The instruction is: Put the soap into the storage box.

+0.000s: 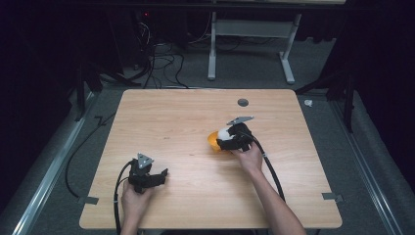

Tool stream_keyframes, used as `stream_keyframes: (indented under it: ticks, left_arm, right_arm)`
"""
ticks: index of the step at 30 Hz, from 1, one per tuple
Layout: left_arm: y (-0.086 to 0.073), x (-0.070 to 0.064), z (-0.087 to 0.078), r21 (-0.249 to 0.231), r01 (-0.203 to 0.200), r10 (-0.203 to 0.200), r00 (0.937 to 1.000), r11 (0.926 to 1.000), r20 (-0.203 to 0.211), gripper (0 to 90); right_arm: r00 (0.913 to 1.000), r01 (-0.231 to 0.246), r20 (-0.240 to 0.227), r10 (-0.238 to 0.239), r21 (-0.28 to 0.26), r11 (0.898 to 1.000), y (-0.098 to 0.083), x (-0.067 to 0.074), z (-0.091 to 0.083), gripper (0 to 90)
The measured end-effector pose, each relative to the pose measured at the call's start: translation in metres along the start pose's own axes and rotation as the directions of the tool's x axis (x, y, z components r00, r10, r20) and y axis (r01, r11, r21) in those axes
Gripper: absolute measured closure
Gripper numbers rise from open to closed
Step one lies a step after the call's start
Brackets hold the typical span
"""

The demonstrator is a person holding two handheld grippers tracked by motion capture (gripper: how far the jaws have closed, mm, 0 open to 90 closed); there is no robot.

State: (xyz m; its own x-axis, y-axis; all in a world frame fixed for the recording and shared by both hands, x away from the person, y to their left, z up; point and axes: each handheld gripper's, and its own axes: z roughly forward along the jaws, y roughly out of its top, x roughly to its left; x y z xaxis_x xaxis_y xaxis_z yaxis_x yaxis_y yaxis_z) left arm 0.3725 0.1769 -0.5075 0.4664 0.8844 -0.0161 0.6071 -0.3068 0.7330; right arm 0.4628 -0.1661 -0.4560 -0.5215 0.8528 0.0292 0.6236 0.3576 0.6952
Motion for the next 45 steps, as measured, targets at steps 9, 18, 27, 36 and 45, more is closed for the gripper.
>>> stream_keyframes:
  ticks: [9,18,27,36,45]
  left_arm:
    - [0.0,0.0,0.0,0.0,0.0,0.0,1.0,1.0,0.0,20.9]
    - [0.0,0.0,0.0,0.0,0.0,0.0,1.0,1.0,0.001,20.8]
    - [0.0,0.0,0.0,0.0,0.0,0.0,1.0,1.0,0.001,20.8]
    - [0.0,0.0,0.0,0.0,0.0,0.0,1.0,1.0,0.001,20.8]
    - [0.0,0.0,0.0,0.0,0.0,0.0,1.0,1.0,0.001,20.8]
  right_arm:
    - [1.0,-0.001,-0.004,0.001,0.012,1.0,-0.001,0.0,0.003,24.2]
    - [0.9997,-0.007,-0.021,0.007,-0.01,1.0,0.001,0.0,-0.001,23.3]
    - [0.9989,-0.016,-0.046,0.013,-0.056,0.998,0.004,0.0,-0.013,23.4]
    - [0.9989,-0.021,-0.045,0.016,-0.107,0.994,0.006,-0.002,-0.027,25.3]
    - [0.9987,-0.03,-0.044,0.025,-0.126,0.992,0.006,-0.006,-0.036,26.6]
